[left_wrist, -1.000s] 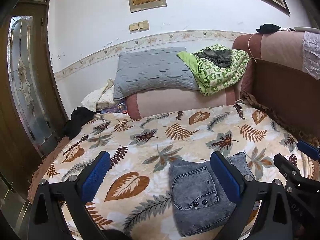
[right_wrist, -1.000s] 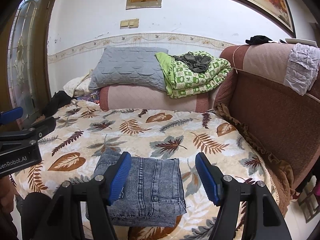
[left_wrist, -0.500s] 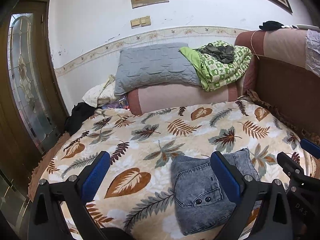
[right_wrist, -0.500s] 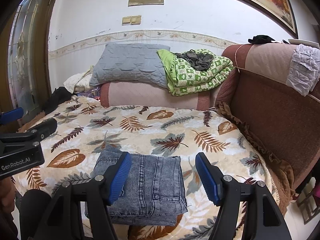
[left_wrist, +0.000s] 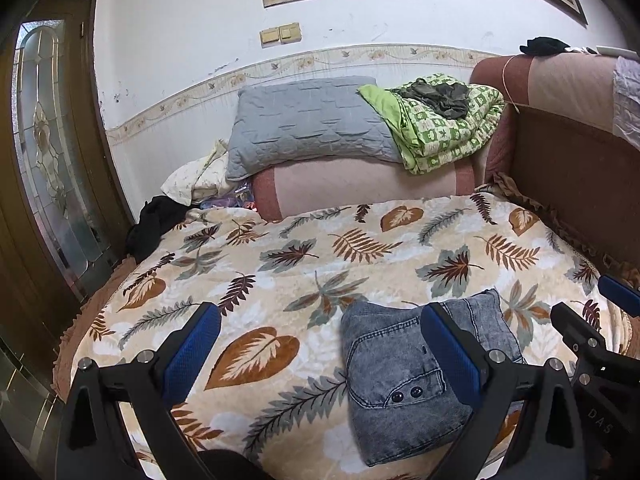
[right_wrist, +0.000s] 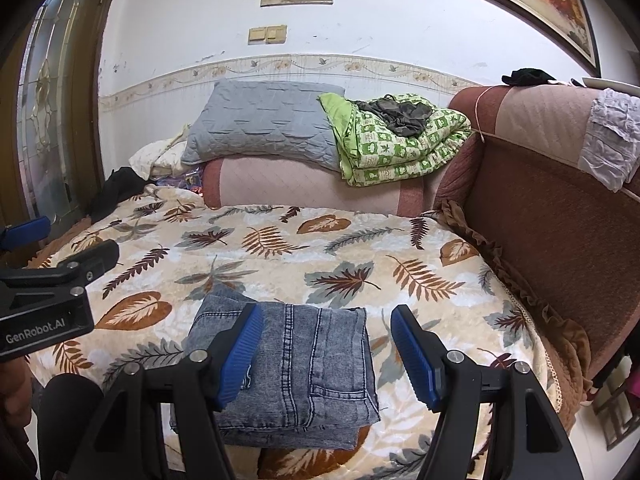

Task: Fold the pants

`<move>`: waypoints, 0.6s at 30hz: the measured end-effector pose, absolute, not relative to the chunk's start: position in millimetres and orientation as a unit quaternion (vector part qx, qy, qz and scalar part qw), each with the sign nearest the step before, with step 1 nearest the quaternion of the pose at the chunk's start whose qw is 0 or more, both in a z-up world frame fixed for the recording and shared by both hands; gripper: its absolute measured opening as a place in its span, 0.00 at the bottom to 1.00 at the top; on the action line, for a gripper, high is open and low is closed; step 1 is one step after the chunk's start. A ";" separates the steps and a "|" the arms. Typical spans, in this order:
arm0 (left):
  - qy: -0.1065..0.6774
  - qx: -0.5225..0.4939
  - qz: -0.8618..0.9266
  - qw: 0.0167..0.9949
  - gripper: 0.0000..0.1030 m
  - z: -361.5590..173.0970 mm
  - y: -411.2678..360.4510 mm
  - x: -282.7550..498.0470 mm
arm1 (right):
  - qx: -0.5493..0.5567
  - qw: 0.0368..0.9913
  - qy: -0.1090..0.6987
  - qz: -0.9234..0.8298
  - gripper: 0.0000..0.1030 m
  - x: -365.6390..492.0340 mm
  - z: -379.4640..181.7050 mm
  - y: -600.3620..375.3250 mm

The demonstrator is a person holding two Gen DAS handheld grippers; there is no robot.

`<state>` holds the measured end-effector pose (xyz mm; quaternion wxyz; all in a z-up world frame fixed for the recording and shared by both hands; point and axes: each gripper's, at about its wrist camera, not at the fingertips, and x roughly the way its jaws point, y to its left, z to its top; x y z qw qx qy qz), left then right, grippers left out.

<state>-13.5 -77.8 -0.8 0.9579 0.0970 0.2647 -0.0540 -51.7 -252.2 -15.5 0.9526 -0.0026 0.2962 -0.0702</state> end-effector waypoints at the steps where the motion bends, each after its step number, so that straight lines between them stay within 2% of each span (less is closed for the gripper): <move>1: 0.265 0.097 -0.054 0.958 0.97 -1.2 -78.0 -13.5 | -0.003 0.952 0.297 -0.071 0.68 -51.5 -15.6 -252.1; 18: 0.265 0.099 -0.058 0.957 0.97 -2.2 -79.3 -13.9 | -0.001 0.952 0.297 -0.073 0.68 -49.3 -14.5 -254.6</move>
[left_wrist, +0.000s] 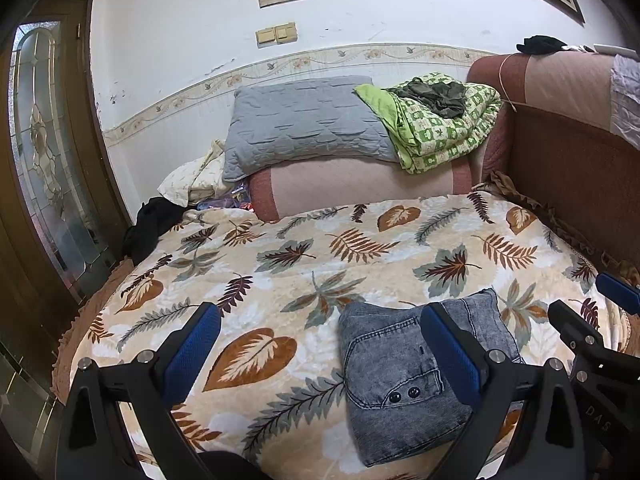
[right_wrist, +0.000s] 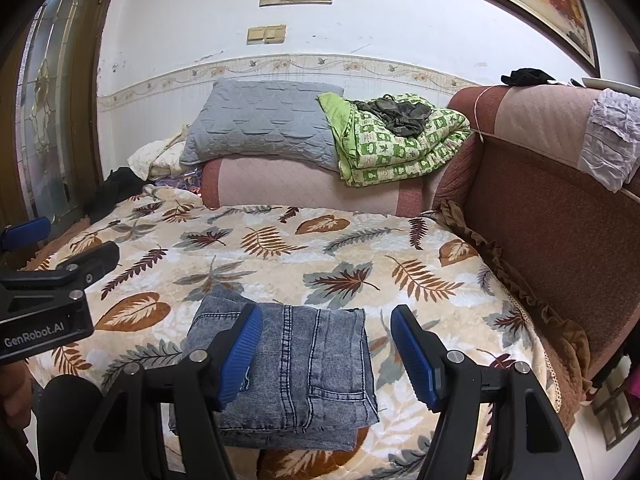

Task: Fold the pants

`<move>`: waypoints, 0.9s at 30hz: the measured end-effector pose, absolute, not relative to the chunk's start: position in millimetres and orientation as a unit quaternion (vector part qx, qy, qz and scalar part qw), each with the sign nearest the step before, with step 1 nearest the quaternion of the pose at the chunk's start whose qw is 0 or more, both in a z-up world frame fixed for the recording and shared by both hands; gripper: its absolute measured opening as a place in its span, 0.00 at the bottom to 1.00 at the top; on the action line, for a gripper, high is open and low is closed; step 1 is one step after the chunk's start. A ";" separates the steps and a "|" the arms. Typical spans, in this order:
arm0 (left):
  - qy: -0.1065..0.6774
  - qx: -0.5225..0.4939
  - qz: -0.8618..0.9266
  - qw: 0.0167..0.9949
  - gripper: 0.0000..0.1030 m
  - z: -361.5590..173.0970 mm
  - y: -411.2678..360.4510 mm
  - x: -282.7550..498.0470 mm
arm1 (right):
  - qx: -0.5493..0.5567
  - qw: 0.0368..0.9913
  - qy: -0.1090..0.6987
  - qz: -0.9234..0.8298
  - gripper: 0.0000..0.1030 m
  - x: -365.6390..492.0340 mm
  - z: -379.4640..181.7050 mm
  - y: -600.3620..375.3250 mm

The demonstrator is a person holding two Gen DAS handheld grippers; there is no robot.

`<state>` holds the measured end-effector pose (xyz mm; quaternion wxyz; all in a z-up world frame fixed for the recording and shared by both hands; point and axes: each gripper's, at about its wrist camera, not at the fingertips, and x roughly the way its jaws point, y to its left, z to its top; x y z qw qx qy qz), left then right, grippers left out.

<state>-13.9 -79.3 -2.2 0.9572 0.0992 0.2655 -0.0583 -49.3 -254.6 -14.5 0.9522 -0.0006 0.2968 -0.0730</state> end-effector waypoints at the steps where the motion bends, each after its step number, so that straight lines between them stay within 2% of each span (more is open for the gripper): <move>1: 0.265 0.099 -0.058 0.957 0.97 -2.2 -79.6 -13.9 | 0.000 0.952 0.297 -0.074 0.68 -49.2 -14.4 -254.9; 27: 0.259 0.114 -0.079 0.956 0.97 2.7 -85.5 -16.5 | 0.012 0.953 0.290 -0.086 0.68 -53.3 -12.2 -264.3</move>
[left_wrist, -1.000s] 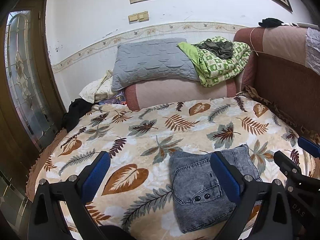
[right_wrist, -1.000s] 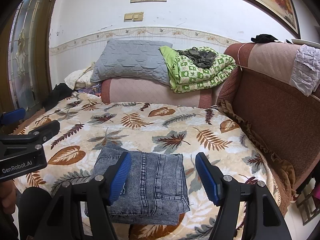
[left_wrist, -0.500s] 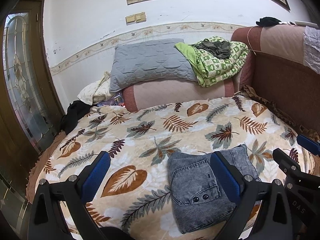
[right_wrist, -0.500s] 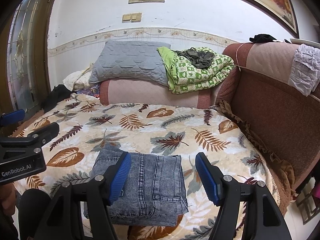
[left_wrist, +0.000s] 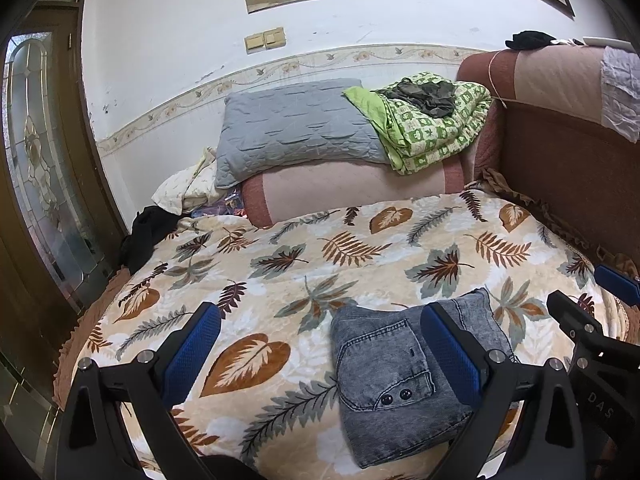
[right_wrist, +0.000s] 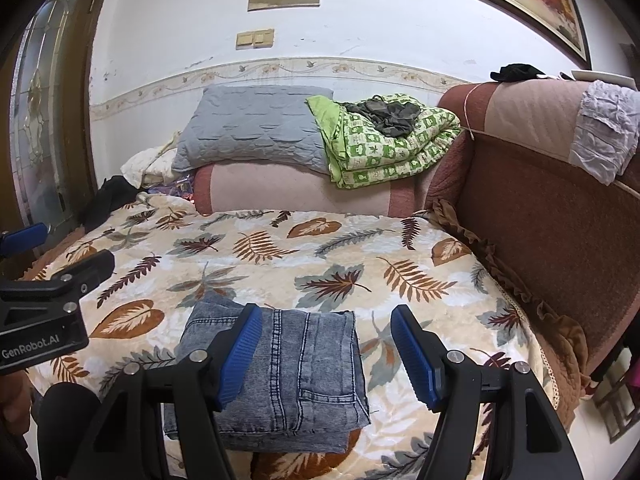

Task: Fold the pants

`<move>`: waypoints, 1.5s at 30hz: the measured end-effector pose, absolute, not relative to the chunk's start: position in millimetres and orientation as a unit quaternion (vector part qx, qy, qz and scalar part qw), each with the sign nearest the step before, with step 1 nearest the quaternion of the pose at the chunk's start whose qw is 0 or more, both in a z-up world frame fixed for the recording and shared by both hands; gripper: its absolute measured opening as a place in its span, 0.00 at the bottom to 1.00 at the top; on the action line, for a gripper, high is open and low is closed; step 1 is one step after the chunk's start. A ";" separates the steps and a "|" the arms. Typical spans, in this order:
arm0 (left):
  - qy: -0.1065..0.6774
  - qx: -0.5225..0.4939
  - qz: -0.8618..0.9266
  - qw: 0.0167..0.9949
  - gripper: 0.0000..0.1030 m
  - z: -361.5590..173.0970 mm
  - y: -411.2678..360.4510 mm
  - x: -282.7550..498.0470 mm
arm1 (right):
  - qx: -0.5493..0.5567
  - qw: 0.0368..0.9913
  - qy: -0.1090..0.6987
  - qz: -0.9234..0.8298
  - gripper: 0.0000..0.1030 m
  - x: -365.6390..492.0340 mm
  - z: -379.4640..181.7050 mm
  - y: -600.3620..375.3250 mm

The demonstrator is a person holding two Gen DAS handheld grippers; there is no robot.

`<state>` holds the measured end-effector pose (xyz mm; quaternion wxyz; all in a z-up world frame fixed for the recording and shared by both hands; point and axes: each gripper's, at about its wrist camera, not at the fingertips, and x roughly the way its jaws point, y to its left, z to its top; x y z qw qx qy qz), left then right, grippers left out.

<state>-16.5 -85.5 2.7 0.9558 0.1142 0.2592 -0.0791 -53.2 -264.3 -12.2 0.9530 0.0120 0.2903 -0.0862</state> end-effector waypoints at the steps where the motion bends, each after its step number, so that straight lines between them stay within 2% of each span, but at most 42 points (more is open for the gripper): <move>1: 0.259 0.116 -0.081 0.955 0.97 2.7 -86.5 -17.0 | 0.013 0.953 0.290 -0.087 0.68 -53.3 -12.6 -265.2; 23: 0.259 0.141 -0.102 0.950 0.97 0.8 -105.1 -19.1 | 0.048 0.945 0.303 -0.114 0.68 -56.1 -23.4 -299.3; 45: 0.271 0.118 -0.081 0.952 0.97 -11.1 -70.7 -3.6 | -0.006 0.937 0.336 -0.092 0.68 -33.8 -30.4 -249.8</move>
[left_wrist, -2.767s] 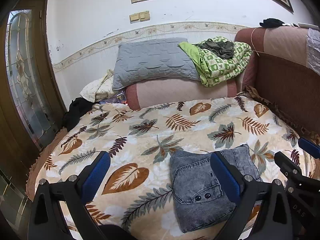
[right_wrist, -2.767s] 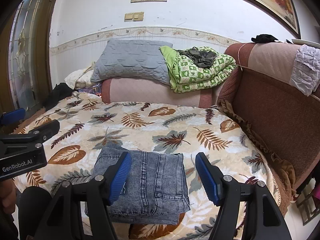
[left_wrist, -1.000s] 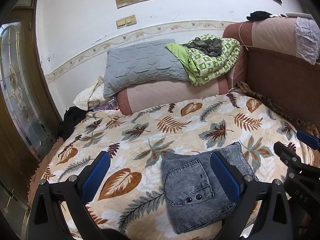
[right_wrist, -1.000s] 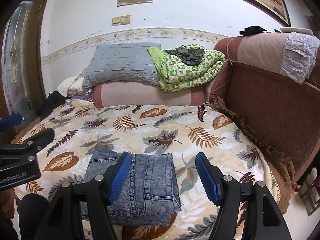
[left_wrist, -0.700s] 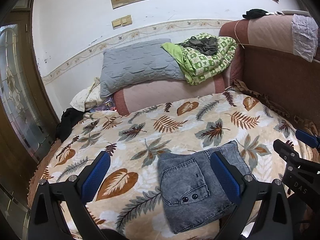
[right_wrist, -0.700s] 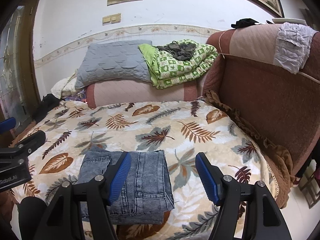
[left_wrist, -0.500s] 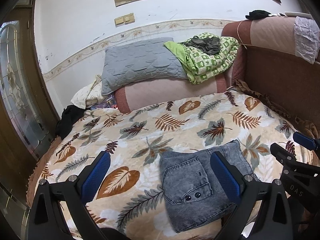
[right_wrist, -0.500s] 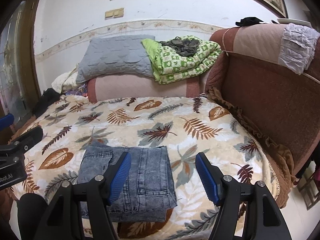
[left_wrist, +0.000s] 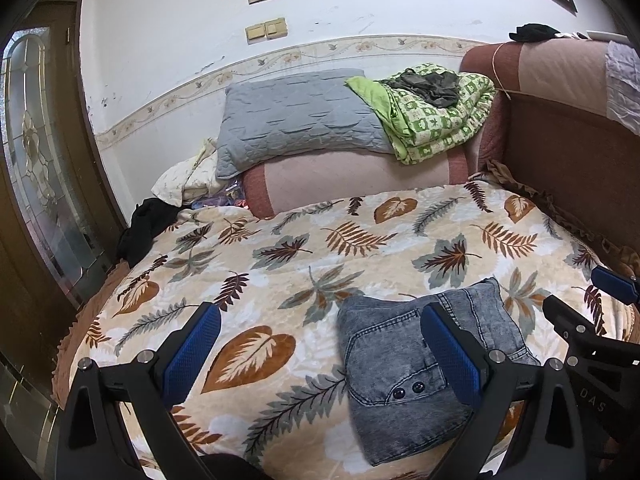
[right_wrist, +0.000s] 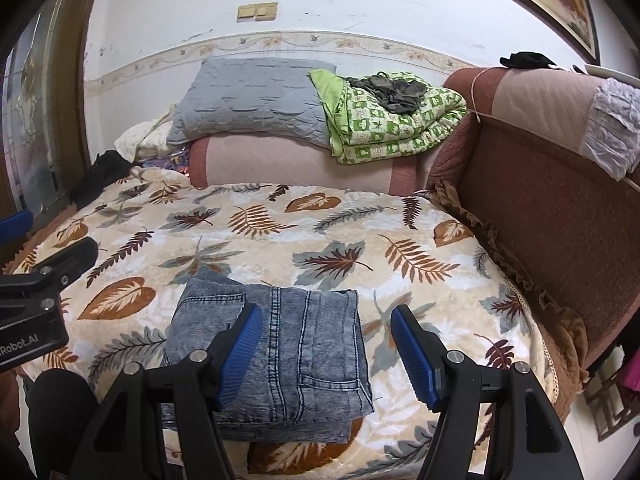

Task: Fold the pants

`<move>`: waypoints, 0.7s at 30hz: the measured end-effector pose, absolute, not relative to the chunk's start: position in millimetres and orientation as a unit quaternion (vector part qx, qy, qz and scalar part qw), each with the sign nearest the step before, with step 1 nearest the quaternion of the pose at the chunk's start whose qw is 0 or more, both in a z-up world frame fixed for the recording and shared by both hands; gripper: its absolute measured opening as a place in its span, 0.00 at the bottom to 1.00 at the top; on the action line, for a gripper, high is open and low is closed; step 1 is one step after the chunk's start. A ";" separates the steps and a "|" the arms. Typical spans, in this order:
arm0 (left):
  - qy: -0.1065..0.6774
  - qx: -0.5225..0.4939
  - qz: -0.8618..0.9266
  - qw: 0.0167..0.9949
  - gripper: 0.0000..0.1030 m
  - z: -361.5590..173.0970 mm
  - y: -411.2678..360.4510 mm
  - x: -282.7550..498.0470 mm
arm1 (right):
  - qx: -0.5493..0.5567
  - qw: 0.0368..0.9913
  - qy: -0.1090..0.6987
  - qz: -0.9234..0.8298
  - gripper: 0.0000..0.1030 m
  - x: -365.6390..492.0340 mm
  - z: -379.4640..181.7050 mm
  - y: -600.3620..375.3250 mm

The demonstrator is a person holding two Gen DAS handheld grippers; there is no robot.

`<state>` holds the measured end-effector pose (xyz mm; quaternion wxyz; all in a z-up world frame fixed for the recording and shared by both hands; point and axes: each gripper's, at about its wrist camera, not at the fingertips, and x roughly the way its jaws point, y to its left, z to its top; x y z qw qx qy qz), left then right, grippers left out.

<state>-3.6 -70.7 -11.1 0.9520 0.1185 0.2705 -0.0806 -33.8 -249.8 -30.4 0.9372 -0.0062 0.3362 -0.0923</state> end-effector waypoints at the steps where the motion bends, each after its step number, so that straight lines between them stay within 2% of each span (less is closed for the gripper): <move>1: 0.271 0.118 -0.081 0.952 0.97 -11.2 -69.8 -3.6 | -0.007 0.937 0.337 -0.092 0.68 -33.7 -30.8 -249.1; 21: 0.273 0.129 -0.082 0.950 0.97 -15.0 -77.3 -4.6 | 0.003 0.936 0.339 -0.092 0.68 -33.7 -35.0 -255.1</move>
